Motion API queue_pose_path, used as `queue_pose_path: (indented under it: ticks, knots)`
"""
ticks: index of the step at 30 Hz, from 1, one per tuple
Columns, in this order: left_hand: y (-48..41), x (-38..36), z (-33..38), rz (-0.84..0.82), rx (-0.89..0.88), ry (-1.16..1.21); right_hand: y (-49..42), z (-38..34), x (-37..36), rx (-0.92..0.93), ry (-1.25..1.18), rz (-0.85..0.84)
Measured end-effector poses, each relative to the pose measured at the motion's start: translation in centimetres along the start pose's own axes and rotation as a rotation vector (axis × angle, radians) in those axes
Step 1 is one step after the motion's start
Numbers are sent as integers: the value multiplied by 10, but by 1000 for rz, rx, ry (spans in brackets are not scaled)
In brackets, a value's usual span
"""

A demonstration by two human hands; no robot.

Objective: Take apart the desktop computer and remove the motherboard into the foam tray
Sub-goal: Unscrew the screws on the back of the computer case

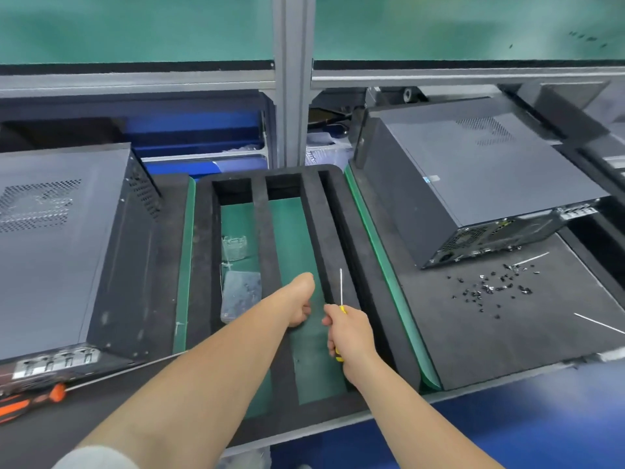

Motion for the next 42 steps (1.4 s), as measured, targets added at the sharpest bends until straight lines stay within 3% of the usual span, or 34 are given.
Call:
queue_pose_path:
  ticks: [9, 12, 18, 23, 26, 32, 35, 39, 42]
  knots:
    - [6, 5, -7, -108, 58, -22, 0, -5, -5, -8, 10, 11]
    - [29, 17, -4, -174, -82, -39, 6, -12, -17, 30, -1, -26]
    - [120, 104, 18, 169, -555, -124, 43, -53, -100, 161, -120, -237]
    - [192, 230, -17, 642, -888, -382, 108, -83, -194, 456, 82, -371]
    - [212, 305, -66, 769, -946, -469, 152, -87, -243, 693, 205, -431]
    - [218, 427, -176, 741, -850, -945, 213, -59, -334, 1021, 789, -569]
    - [204, 455, -215, 689, -744, -1231, 230, -33, -361, 1024, 961, -541]
    - [187, 473, -234, 712, -858, -1251, 247, -2, -377, 911, 929, -329]
    - [182, 477, -231, 729, -897, -1223, 257, 18, -382, 679, 803, -273]
Point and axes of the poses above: each hand's wrist, its own y-axis away from the middle knuckle, its own x-axis out of the back of the hand, z = x × y, the point moved 2 cm from there along -y, towards the middle knuckle, and after that the axes turned 14 degrees about -y, right-handed, at the moved point
